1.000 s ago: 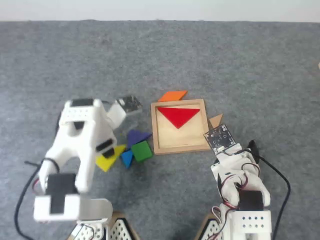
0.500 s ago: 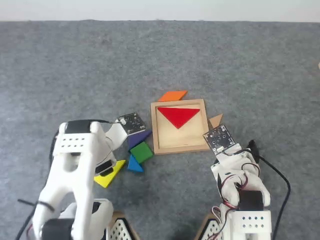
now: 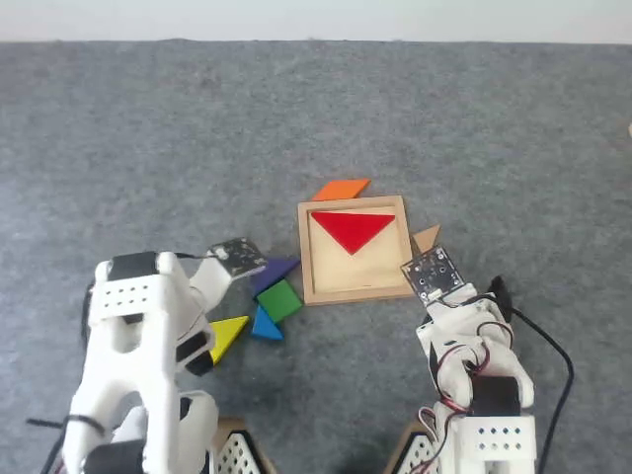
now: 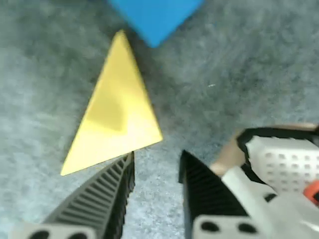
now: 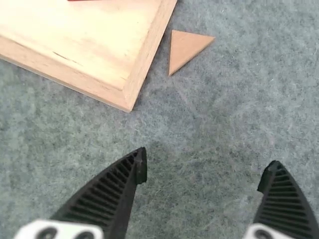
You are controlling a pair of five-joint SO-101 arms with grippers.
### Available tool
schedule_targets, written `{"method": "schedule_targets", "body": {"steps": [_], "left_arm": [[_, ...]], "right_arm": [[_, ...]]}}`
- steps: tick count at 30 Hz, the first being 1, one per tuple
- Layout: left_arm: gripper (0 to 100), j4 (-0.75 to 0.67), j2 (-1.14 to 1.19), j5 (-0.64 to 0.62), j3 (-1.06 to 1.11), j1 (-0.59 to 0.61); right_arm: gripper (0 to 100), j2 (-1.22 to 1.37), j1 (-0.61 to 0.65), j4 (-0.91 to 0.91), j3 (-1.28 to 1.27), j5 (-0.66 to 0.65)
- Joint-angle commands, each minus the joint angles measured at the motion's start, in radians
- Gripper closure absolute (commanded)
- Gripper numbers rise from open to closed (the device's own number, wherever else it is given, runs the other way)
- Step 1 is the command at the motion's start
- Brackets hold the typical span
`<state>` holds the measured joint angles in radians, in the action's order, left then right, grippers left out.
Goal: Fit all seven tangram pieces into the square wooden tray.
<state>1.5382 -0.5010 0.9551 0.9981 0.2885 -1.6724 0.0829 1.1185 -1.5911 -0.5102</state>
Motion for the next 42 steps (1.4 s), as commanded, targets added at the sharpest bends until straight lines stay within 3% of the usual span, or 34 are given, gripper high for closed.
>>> {"method": "schedule_targets", "body": {"steps": [1, 8, 15, 25, 30, 37, 42], "left_arm": [[92, -0.011, 0.075, 0.049, -0.016, 0.049], [94, -0.101, 0.334, 0.051, -0.053, 0.003], [92, -0.265, 0.646, -0.18, -0.257, -0.158], [91, -0.411, 0.617, -0.316, -0.499, -0.155], [91, -0.33, 0.611, -0.313, -0.587, -0.097], [91, -0.152, 0.609, -0.149, -0.601, 0.025], [91, -0.247, 0.635, -0.166, -0.565, 0.064]], "right_arm": [[63.8, -0.002, -0.001, -0.022, 0.011, -0.012], [63.8, -0.002, 0.001, -0.022, 0.011, -0.014], [63.8, -0.002, 0.005, -0.018, 0.011, -0.014], [63.8, -0.002, 0.007, -0.016, 0.011, -0.014], [63.8, -0.002, 0.008, -0.016, 0.011, -0.011], [63.8, -0.002, 0.008, -0.027, -0.002, -0.015], [63.8, -0.002, 0.031, -0.03, -0.008, -0.015]]}}
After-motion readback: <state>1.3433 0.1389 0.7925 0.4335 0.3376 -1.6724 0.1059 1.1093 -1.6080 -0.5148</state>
